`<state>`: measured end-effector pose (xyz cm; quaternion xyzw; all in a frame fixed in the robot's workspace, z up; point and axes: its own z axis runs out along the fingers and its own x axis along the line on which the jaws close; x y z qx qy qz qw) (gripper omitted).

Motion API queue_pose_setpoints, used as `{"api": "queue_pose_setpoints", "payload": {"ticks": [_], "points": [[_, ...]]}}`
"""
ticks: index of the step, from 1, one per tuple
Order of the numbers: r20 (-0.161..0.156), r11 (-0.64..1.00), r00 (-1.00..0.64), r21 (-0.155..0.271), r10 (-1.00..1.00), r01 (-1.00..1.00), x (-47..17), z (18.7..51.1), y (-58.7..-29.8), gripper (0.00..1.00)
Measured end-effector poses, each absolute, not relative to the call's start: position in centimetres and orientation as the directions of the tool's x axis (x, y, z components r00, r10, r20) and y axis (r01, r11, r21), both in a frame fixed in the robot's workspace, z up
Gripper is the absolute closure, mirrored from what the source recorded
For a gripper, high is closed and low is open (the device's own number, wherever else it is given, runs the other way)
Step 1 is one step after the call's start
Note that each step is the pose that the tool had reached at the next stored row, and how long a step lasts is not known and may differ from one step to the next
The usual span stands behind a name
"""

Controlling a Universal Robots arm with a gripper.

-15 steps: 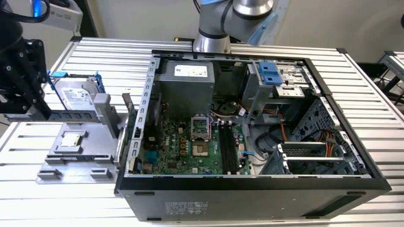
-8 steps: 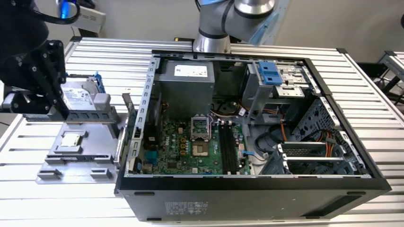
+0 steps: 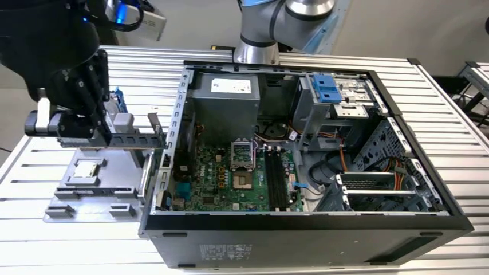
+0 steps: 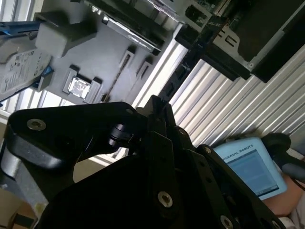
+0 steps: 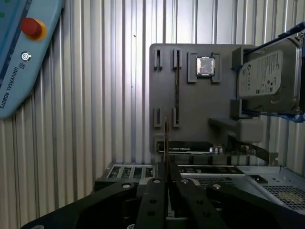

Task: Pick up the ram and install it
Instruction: 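Pick up the ram and move it above insertion slot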

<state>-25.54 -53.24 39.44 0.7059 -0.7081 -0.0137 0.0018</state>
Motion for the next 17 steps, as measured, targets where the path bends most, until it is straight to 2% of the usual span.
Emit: {"api": "queue_pose_setpoints", "payload": {"ticks": [17], "points": [[-0.017, 0.003, -0.003, 0.023, -1.0, -1.0, -18.3, 39.4, -53.1, 1.0]]}}
